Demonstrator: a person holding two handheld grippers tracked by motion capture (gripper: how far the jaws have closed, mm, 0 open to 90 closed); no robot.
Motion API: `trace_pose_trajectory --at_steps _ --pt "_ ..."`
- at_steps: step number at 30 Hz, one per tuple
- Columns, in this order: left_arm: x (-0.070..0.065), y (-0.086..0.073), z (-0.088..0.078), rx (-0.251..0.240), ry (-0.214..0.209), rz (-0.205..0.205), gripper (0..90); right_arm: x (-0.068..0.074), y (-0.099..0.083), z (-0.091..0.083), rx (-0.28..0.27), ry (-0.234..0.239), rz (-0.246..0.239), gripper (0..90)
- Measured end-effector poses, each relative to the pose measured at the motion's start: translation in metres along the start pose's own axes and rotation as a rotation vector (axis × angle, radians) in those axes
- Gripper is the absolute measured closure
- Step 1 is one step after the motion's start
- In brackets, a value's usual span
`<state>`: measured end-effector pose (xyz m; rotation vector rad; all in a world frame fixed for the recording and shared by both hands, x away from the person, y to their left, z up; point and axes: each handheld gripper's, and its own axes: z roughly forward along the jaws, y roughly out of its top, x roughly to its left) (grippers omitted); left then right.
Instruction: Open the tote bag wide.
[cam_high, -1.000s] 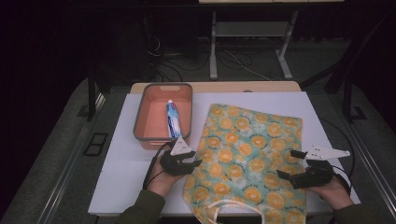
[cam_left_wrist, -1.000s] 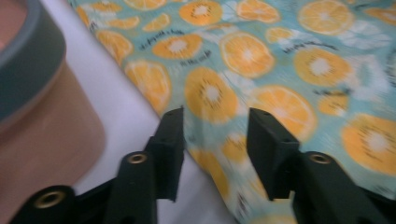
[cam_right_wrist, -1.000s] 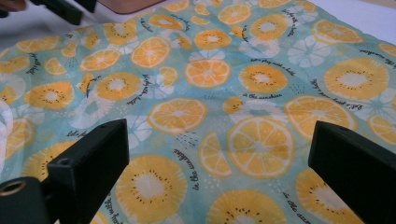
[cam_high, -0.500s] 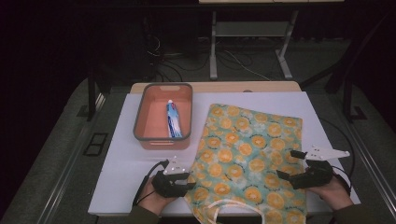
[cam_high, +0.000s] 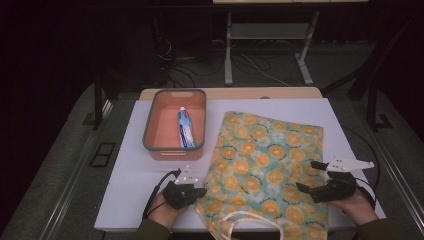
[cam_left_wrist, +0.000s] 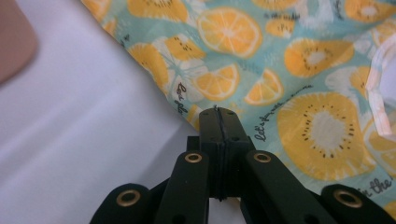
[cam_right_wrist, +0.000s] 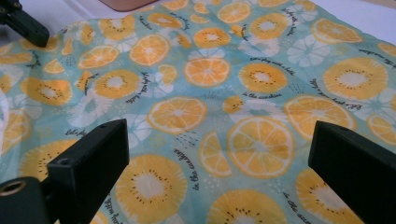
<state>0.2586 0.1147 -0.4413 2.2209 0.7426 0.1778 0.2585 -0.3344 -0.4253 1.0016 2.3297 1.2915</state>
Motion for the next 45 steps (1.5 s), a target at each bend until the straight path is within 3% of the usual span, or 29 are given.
trace_pose_trajectory --at_steps 3,11,19,24,32,33,37,40,44,45 --pt "0.005 0.009 0.003 -0.031 0.021 -0.004 89.7 -0.001 0.000 0.000 0.000 -0.001 0.001 4.9" --pt "0.013 0.034 0.028 -0.020 0.043 0.025 89.7 -0.001 0.000 0.002 0.006 -0.001 0.001 4.9" --pt "0.029 0.057 0.048 -0.050 0.056 -0.005 89.7 -0.001 0.000 0.001 0.005 0.000 0.000 4.9" --pt "0.033 0.058 0.047 -0.065 0.060 -0.026 88.8 0.000 0.000 0.001 0.005 0.005 -0.002 4.9" --pt "0.024 0.047 0.020 -0.086 0.055 -0.054 61.2 0.000 0.000 0.000 0.000 0.006 -0.005 4.9" --pt "0.022 0.044 0.016 -0.082 0.053 -0.058 53.3 0.000 0.000 0.000 0.000 0.006 -0.004 4.9" --pt "0.013 0.028 0.007 -0.057 0.036 -0.094 44.2 0.001 0.000 0.000 0.001 0.008 -0.004 4.9" --pt "0.007 0.016 0.003 -0.029 0.036 -0.090 38.7 0.004 0.001 0.001 0.011 0.015 -0.013 4.8" --pt "0.006 0.005 -0.008 -0.045 0.030 -0.066 29.8 0.020 0.008 0.008 0.025 0.066 -0.044 5.0" --pt "0.006 0.002 -0.012 -0.048 0.036 -0.064 25.3 0.030 0.012 0.017 0.049 0.109 -0.055 5.4"
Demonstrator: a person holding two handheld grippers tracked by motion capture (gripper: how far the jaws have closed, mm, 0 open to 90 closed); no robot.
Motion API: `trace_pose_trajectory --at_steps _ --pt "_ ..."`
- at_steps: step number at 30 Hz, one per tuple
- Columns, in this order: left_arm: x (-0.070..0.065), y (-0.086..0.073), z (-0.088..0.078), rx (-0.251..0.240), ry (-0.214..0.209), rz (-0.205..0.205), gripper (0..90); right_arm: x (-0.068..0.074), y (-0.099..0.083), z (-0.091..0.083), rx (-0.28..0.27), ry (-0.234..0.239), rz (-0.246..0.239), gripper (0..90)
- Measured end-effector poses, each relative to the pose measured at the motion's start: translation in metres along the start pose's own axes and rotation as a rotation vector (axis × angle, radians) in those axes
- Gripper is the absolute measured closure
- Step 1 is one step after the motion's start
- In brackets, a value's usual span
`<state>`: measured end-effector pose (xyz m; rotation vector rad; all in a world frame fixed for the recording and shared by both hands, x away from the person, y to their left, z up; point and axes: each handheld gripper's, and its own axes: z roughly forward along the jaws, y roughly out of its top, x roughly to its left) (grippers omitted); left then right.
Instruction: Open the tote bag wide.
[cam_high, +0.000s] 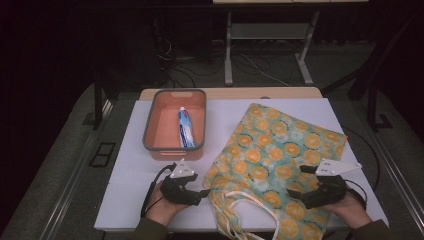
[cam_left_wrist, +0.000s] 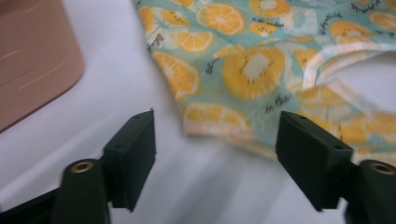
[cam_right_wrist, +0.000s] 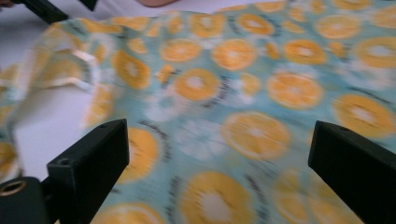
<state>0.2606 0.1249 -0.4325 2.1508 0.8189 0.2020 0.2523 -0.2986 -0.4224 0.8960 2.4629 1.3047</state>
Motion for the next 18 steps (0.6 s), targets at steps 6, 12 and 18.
trace_pose_trajectory --at_steps 6,12,18 --pt "0.014 -0.016 -0.017 -0.039 0.004 -0.021 17.2 0.023 0.013 0.029 0.058 0.084 -0.072 11.1" --pt "0.021 -0.023 -0.022 -0.064 0.008 -0.002 7.1 0.045 0.021 0.062 0.130 0.166 -0.142 18.0" --pt "0.021 -0.023 -0.019 -0.064 0.009 0.006 0.0 0.058 0.024 0.080 0.183 0.176 -0.210 40.0"
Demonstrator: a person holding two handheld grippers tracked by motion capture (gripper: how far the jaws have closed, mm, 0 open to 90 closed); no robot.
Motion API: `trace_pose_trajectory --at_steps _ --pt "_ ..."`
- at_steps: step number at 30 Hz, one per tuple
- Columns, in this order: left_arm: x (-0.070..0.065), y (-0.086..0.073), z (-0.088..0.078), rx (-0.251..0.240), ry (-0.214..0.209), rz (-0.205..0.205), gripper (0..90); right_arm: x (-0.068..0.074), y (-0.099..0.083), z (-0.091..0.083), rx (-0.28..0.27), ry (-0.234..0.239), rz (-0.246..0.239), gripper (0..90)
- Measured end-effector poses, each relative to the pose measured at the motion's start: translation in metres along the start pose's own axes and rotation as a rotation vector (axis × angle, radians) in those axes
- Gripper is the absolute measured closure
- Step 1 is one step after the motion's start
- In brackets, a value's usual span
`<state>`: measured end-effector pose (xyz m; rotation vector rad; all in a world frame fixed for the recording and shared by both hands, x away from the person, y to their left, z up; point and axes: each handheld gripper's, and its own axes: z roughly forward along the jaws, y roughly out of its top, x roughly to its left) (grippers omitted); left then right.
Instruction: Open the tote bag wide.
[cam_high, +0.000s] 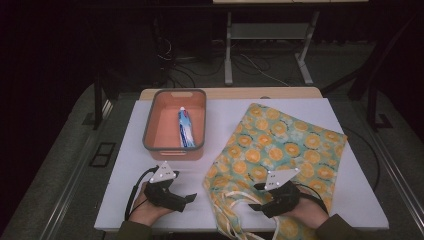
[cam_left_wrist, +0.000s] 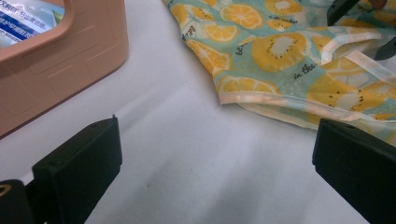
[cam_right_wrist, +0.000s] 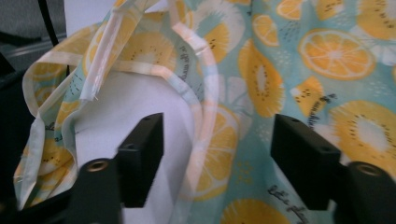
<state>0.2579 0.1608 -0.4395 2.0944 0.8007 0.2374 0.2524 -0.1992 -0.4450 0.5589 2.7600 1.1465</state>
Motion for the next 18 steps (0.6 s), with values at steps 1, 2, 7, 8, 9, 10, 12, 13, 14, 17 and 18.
trace_pose_trajectory --at_steps 1,2,7,8,9,10,12,13,14,17,18 --pt "0.000 0.000 0.001 0.001 -0.001 0.000 0.0 0.001 0.001 0.004 0.016 -0.010 -0.026 51.7" --pt "-0.001 0.000 0.001 0.005 0.000 0.006 0.0 0.001 0.001 0.004 0.016 -0.010 -0.026 51.7" --pt "-0.001 0.001 0.001 0.003 0.012 0.014 0.0 0.002 0.004 0.009 0.020 -0.012 -0.050 78.6" --pt "-0.001 0.001 0.000 0.003 0.013 0.013 0.0 0.002 0.005 0.010 0.021 -0.020 -0.051 84.9" --pt "-0.001 0.001 0.000 0.003 0.014 0.014 0.0 0.001 0.006 0.010 0.023 -0.023 -0.046 87.3" --pt "-0.001 0.001 0.000 0.004 0.016 0.015 0.0 0.000 0.007 0.011 0.022 -0.031 -0.043 88.1" --pt "-0.001 0.001 0.000 0.002 0.015 0.014 0.0 -0.001 0.008 0.012 0.021 -0.037 -0.039 88.2" --pt "-0.001 0.002 0.000 0.001 0.017 0.015 0.0 -0.003 0.008 0.012 0.019 -0.039 -0.036 88.3" --pt "-0.001 0.002 0.000 0.000 0.019 0.015 0.0 -0.006 0.011 0.014 0.015 -0.053 -0.027 88.7" --pt "0.000 0.002 -0.001 -0.005 0.025 0.014 0.0 -0.014 0.018 0.016 0.008 -0.080 -0.008 88.7" --pt "0.000 0.002 -0.001 -0.007 0.023 0.013 0.0 -0.017 0.021 0.017 0.009 -0.092 -0.006 88.7"
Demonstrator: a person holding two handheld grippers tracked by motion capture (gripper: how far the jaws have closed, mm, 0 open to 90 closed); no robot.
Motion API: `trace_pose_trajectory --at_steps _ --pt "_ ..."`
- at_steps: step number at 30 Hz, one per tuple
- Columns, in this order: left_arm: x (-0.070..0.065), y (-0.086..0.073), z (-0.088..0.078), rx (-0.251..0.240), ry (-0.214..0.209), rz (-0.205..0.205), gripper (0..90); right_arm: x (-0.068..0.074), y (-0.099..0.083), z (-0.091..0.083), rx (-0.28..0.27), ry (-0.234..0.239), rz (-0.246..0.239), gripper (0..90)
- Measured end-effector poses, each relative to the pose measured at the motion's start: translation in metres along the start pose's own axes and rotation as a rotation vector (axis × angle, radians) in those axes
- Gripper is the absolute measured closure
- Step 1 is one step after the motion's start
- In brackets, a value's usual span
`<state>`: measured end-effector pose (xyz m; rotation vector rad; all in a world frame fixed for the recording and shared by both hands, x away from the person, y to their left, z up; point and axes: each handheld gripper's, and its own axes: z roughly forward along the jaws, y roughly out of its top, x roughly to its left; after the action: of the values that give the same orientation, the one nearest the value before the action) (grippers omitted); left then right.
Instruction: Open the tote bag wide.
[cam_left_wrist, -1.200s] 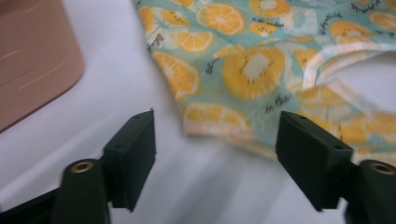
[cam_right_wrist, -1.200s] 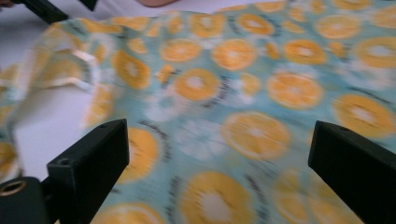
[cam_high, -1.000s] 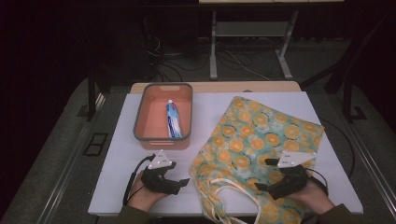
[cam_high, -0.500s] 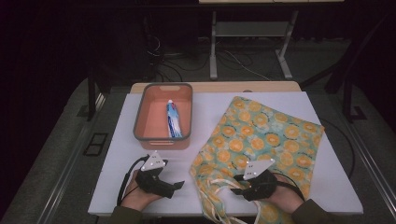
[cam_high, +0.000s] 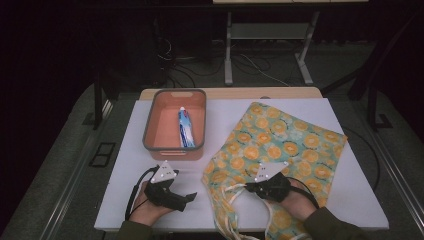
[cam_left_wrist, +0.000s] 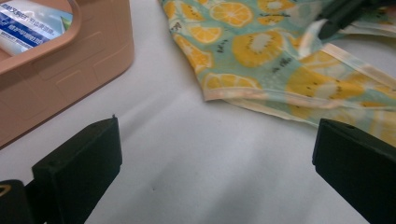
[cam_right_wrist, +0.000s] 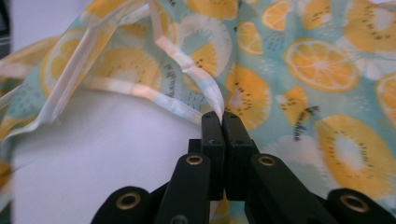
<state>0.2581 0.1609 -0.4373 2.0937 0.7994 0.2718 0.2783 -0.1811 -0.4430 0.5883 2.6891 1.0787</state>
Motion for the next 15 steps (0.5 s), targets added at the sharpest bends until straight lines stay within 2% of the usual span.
trace_pose_trajectory --at_steps 1,15 --pt "0.000 0.000 0.000 -0.001 0.001 0.000 0.0 0.000 0.000 0.000 0.000 0.000 0.000 88.7" --pt "0.001 0.000 -0.002 -0.008 0.006 -0.001 0.0 -0.051 0.027 0.022 -0.037 -0.141 0.116 88.8"
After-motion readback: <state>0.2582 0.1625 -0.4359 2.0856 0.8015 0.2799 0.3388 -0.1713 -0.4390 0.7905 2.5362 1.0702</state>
